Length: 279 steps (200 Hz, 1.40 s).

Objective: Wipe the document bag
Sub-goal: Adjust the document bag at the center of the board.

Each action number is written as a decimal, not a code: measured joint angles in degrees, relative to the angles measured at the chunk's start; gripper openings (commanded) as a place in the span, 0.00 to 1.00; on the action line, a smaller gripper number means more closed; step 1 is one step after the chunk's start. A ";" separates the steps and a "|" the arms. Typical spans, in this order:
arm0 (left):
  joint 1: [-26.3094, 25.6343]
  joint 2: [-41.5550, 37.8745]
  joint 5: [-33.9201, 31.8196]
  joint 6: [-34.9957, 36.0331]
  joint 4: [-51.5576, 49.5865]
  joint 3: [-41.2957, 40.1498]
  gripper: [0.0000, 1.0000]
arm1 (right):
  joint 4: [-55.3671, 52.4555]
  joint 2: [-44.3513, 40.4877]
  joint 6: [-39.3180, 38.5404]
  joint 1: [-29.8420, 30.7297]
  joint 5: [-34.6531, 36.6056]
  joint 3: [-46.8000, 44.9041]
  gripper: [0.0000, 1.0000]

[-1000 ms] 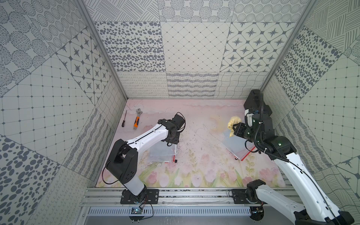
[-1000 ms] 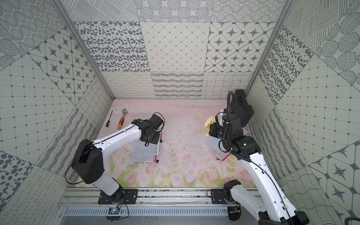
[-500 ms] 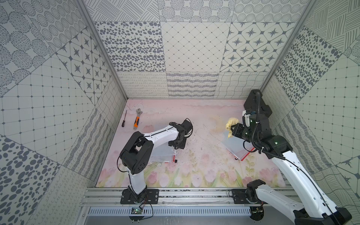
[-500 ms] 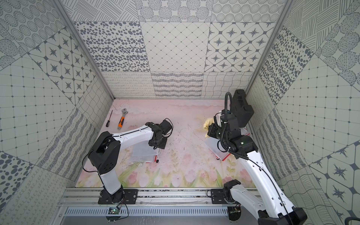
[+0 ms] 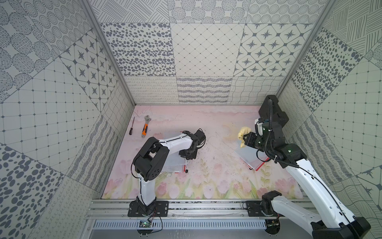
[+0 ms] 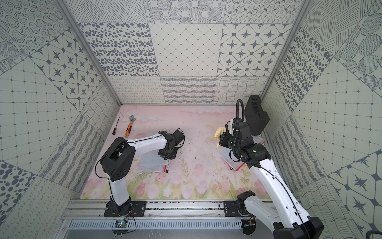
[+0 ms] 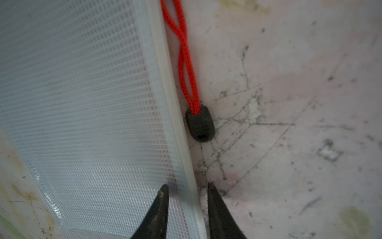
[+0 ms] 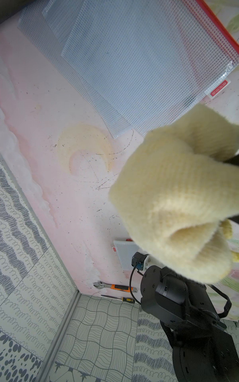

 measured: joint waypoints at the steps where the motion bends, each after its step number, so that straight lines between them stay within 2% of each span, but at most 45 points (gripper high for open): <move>1: 0.00 0.02 -0.04 0.02 -0.04 0.02 0.26 | 0.02 0.00 0.00 0.00 0.00 0.00 0.00; 62: -0.55 -0.04 -1.81 -0.20 -1.75 1.05 0.00 | 0.35 0.20 0.02 0.00 -0.04 -0.42 0.00; 105: -1.66 -1.36 -1.88 -0.09 -4.37 5.03 0.00 | 0.66 0.20 0.02 0.00 -0.52 -0.70 0.00; 143: -4.02 -4.50 -0.42 1.31 -6.78 14.03 0.00 | 0.76 0.15 0.00 0.00 -0.37 -1.49 0.00; 164: -5.31 -7.19 4.46 2.25 -5.33 18.60 0.00 | 0.72 -0.31 0.07 0.00 0.98 -1.49 0.00; 184: -5.79 -10.29 12.68 2.08 -0.09 19.91 0.00 | 0.50 -0.87 0.28 0.00 2.62 -1.49 0.00; 204: -5.27 -14.16 21.75 -1.16 10.27 15.87 0.00 | 0.02 -1.09 0.46 0.00 3.58 -1.49 0.00; 231: -2.34 -19.02 31.58 -9.62 28.00 3.74 0.00 | -0.20 -1.05 0.68 0.00 3.63 -1.49 0.00; 256: 1.55 -20.50 37.03 -16.83 39.63 -8.28 0.00 | -0.07 0.26 0.66 0.00 2.75 -1.49 0.00; 279: 3.41 -20.68 39.45 -20.26 44.98 -17.29 0.00 | 0.04 3.23 0.48 0.00 1.31 -1.49 0.00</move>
